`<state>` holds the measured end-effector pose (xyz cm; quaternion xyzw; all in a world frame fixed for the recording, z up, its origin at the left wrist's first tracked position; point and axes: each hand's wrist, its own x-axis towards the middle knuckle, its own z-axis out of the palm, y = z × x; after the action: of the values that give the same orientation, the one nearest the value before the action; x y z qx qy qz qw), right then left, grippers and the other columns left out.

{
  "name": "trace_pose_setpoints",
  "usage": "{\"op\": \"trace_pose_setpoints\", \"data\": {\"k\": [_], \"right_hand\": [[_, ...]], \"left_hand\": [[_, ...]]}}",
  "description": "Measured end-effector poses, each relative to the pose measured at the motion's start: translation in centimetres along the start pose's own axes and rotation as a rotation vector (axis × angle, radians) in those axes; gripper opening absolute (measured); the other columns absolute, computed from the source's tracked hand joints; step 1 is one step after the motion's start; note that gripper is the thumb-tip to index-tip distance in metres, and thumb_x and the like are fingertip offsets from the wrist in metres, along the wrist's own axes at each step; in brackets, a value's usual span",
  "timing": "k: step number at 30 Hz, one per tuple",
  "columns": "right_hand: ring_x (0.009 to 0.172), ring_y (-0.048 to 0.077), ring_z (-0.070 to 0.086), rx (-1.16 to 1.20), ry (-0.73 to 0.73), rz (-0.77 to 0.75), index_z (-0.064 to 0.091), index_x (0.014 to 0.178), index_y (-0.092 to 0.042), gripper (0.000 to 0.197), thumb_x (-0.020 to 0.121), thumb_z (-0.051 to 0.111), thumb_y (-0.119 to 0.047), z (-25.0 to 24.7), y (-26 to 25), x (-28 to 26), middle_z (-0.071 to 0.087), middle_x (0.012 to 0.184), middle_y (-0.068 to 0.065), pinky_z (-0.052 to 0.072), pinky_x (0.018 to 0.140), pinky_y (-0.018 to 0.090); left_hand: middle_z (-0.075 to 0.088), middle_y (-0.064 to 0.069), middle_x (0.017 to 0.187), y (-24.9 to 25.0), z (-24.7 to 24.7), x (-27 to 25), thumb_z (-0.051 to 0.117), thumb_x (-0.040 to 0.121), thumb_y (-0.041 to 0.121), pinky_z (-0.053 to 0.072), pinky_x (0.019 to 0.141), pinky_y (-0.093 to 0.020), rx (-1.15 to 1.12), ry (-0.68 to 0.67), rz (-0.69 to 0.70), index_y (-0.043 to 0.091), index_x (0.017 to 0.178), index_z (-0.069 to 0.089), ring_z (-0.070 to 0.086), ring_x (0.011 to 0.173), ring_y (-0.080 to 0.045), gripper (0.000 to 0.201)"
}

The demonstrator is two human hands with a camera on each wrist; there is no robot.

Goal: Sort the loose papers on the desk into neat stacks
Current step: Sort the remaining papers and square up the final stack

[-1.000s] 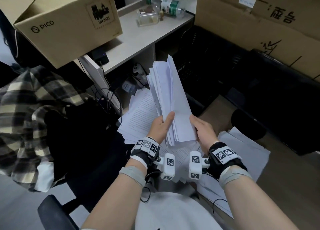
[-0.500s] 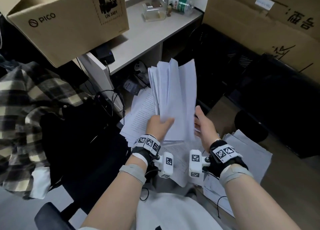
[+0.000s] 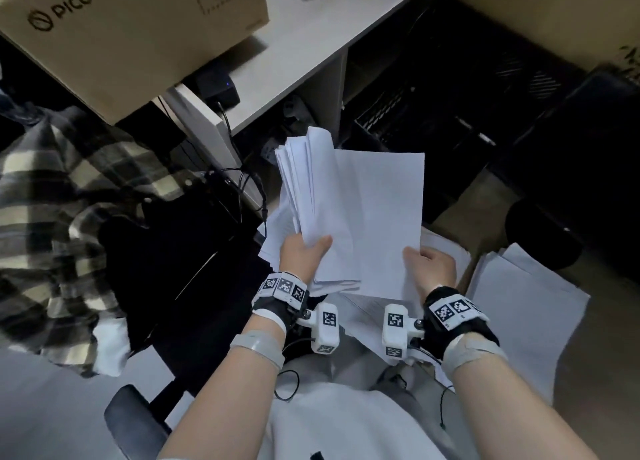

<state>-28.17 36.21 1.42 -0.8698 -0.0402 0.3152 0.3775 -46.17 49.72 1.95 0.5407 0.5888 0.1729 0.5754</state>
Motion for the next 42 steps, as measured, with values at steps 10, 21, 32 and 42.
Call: {"op": "trace_pose_setpoints", "data": {"k": [10,21,32,42], "right_hand": [[0.119,0.035,0.058,-0.027,0.154,0.245,0.062,0.129,-0.006,0.041,0.094,0.055,-0.025,-4.3,6.8,1.3,0.060,0.134,0.015,0.044,0.100,0.035],[0.125,0.036,0.053,0.031,0.294,0.511,0.050,0.141,-0.008,0.042,0.100,0.045,-0.015,-18.8,18.9,2.8,0.052,0.142,0.015,0.042,0.102,0.035],[0.121,0.027,0.055,0.377,-0.012,0.220,0.040,0.143,-0.013,0.064,0.087,0.072,-0.015,-23.5,20.9,4.8,0.051,0.141,0.012,0.044,0.093,0.032],[0.092,0.027,0.072,0.419,-0.284,-0.087,0.073,0.096,-0.008,0.018,0.088,0.073,-0.024,-24.3,13.6,4.2,0.076,0.095,0.009,0.059,0.080,0.038]], "left_hand": [[0.070,0.005,0.072,-0.8,8.0,-0.6,0.073,0.083,0.030,0.048,0.065,-0.021,0.234,-0.236,0.000,0.015,0.078,0.073,0.065,0.071,-0.010,0.016],[0.061,-0.001,0.058,-0.8,22.3,-8.8,0.069,0.081,0.027,0.040,0.050,-0.025,0.346,-0.335,0.024,0.011,0.063,0.063,0.055,0.057,-0.021,0.024],[0.076,0.000,0.089,-2.1,28.8,-13.9,0.087,0.063,0.054,0.060,0.079,-0.033,0.358,-0.169,-0.003,0.009,0.098,0.077,0.072,0.082,-0.019,0.057],[0.076,-0.005,0.089,1.5,28.0,-16.4,0.064,0.095,0.041,0.059,0.077,-0.032,0.046,-0.196,0.052,0.015,0.091,0.073,0.074,0.085,-0.018,0.028]]}}
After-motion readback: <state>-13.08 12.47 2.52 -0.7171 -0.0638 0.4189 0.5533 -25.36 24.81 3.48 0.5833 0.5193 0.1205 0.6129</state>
